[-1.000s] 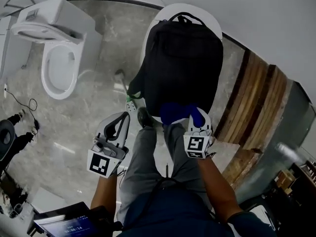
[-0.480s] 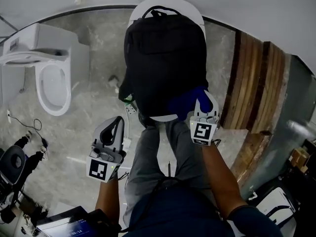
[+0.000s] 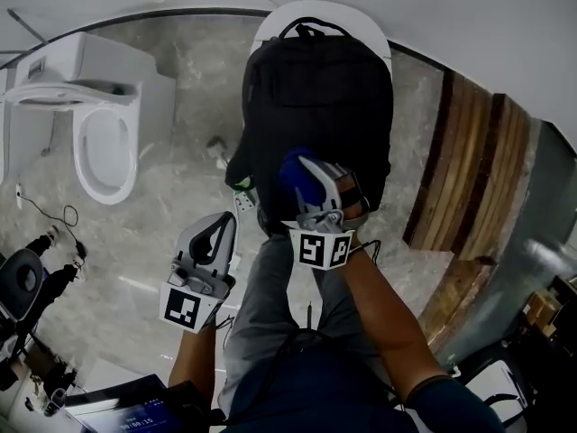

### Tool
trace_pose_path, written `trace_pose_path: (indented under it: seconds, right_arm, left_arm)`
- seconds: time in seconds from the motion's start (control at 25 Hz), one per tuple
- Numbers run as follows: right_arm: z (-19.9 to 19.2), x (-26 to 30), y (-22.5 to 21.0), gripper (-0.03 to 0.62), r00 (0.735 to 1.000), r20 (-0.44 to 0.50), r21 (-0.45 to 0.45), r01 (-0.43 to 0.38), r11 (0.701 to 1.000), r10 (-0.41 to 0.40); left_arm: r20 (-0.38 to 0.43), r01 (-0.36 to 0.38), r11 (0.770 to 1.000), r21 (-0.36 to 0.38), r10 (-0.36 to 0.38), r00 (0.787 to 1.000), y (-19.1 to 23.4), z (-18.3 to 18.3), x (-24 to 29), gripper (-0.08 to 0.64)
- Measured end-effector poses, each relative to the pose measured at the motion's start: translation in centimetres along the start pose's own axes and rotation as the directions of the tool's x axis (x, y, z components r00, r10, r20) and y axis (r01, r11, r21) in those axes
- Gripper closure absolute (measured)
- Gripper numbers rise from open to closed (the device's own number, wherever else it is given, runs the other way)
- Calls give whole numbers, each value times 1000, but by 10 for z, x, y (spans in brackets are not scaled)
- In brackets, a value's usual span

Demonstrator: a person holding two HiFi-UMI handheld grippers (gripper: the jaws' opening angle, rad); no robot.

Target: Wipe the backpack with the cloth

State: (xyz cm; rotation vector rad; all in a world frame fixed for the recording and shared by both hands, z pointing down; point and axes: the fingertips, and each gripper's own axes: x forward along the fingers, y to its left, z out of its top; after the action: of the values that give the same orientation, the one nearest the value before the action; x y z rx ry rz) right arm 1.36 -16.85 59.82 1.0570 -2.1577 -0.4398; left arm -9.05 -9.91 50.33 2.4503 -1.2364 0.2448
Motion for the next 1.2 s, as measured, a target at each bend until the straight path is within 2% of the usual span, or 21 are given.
trace_pose_path:
  seconds: [0.12, 0.2, 0.32, 0.4, 0.48, 0.56, 0.6, 0.68, 0.8, 0.92, 1.04, 1.2]
  right_arm:
    - [-51, -17, -53, 572, 984, -133, 77, 130, 989, -119]
    - [-59, -18, -67, 572, 978, -158, 75, 149, 986, -135]
    - [-17, 9, -34, 572, 997, -70, -26, 21, 999, -22]
    - [10, 31, -8, 572, 995, -58, -113, -83, 990, 77]
    - [17, 50, 1, 572, 979, -119, -114, -181, 977, 168]
    - [16, 68, -6, 572, 950, -187, -77, -269, 960, 251]
    - [17, 77, -10, 572, 938, -207, -86, -301, 950, 278]
    - [20, 99, -17, 572, 921, -227, -124, -351, 928, 318]
    - [16, 139, -32, 572, 901, -246, -111, -392, 913, 356]
    - [-17, 165, -61, 572, 881, -341, -108, -382, 918, 327]
    - [-70, 152, -93, 572, 856, -451, -123, -341, 932, 254]
    - [-130, 100, -155, 572, 851, -514, -4, -132, 991, 111]
  left_arm:
    - [11, -7, 1000, -7, 7, 1000, -1, 2, -1, 557]
    - [10, -11, 1000, -15, 11, 1000, 0, -2, -2, 557]
    - [12, -19, 999, -28, 20, 1000, 1, -4, -1, 557]
    - [17, -26, 999, -31, 26, 1000, 0, -2, -1, 557]
    - [19, -31, 999, -28, 32, 999, 0, 1, -1, 557]
    - [23, -41, 999, -29, 42, 999, 3, 2, -1, 557]
    - [25, -48, 998, -31, 48, 999, 4, 2, -2, 557]
    - [28, -60, 998, -36, 61, 998, 7, 1, -4, 557]
    - [37, -77, 996, -45, 79, 996, 12, 2, -8, 557]
    - [48, -96, 994, -55, 98, 994, 17, 4, -12, 557]
    - [49, -112, 992, -59, 115, 992, 21, 4, -15, 557]
    - [55, -126, 990, -66, 129, 990, 30, 5, -20, 557]
